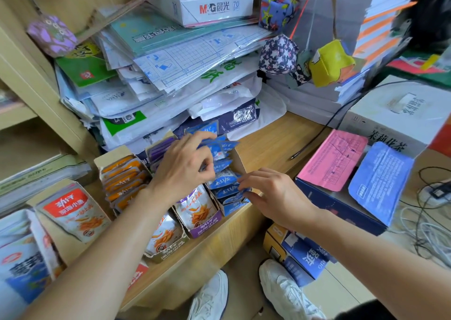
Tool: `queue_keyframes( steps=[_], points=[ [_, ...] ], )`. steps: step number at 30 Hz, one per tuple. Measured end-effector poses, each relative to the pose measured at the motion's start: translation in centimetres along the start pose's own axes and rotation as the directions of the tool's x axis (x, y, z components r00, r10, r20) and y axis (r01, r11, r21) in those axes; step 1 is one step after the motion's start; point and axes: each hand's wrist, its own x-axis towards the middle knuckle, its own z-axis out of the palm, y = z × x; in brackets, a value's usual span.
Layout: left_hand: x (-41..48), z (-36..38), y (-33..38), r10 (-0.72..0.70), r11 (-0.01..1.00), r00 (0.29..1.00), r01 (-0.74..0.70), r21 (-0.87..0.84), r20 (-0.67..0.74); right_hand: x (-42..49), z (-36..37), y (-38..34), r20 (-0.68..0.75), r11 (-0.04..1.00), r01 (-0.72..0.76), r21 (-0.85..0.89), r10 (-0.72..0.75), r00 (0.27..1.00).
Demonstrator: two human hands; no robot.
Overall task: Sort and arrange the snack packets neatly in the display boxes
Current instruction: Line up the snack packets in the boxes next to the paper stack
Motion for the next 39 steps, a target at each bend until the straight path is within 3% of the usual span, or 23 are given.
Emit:
queue_keyframes(
  steps=[4,10,15,19,25,33,39],
  points=[
    [-0.4,-0.8,-0.1,0.045,0.994,0.999,-0.048,-0.094,-0.030,0.0,0.2,-0.1,-0.011,0.999,-0.030,0.018,0.030,0.999],
    [-0.5,0.1,0.5,0.109,0.992,0.992,-0.113,-0.054,-0.071,-0.5,0.7,-0.2,-0.042,0.982,-0.147,0.121,0.153,0.987],
    [-0.7,0.3,0.4,0.140,0.987,0.987,-0.145,0.066,0.083,-0.7,0.7,-0.5,-0.051,0.962,-0.200,0.187,0.213,0.976],
    [-0.8,0.3,0.3,0.027,0.999,0.976,-0.036,0.039,0.214,-0.9,0.6,-0.5,-0.048,0.964,-0.195,0.179,0.206,0.977],
    [0.0,0.1,1.5,-0.038,0.991,0.966,0.005,0.130,0.256,-1.0,0.4,-0.4,-0.023,0.975,-0.161,0.150,0.166,0.986],
    [-0.2,0.1,0.6,0.019,0.999,0.994,-0.024,0.042,0.111,-0.7,0.2,-0.1,-0.024,0.977,-0.150,0.154,0.155,0.988],
    [-0.5,-0.7,0.2,-0.050,0.992,0.999,0.050,-0.115,-0.001,-0.4,-0.4,0.2,-0.107,0.970,-0.153,0.190,0.176,0.979]
  ],
)
